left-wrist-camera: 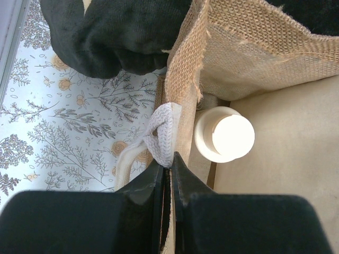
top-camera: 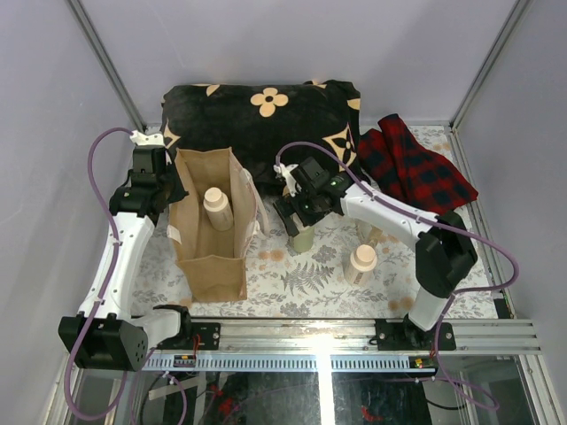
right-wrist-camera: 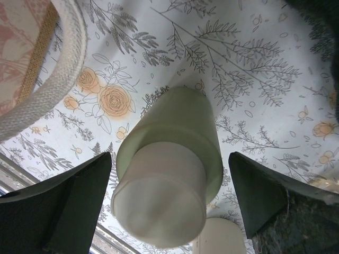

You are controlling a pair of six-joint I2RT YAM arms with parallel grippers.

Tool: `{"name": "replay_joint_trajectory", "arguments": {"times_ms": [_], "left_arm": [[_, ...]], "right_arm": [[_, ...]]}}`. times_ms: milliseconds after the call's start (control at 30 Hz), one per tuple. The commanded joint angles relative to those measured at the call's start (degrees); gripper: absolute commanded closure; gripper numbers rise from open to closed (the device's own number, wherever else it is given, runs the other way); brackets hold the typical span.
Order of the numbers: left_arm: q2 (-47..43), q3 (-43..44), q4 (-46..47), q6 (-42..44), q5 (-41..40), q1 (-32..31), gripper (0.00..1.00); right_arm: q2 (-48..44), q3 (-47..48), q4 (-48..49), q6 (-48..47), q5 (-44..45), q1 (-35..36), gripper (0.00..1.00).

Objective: Place the personal care products into the canvas bag

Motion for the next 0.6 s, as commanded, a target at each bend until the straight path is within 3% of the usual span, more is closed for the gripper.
{"name": "replay_joint_trajectory", "arguments": {"times_ms": [0, 133, 167, 367, 567], "left_arm": [[0.7, 0.7, 2.3, 1.0, 0.7, 0.5, 1.0], [0.7, 0.5, 2.3, 1.0, 0.5, 0.5, 1.0], [0.6, 0.5, 2.3, 1.0, 0.4, 0.5, 1.0], [0.7, 0.5, 2.3, 0.9, 0.1, 0.5, 1.0], [0.9, 0.6, 2.4, 0.8, 0.1, 0.5, 1.0]], "right_arm": [[1.2, -0.9, 0.8, -0.5, -1.6, 0.1, 0.01], [2.0, -1.5, 1.7, -1.0, -1.7, 0.1, 0.01], [2.2, -1.4, 1.8, -1.1, -1.7, 0.1, 0.06], [2.0, 0.5, 1.1, -2.3, -1.1, 0.1, 0.58], [2.2, 3.1, -1.0, -3.0, 0.1, 0.1, 0.81]]}}
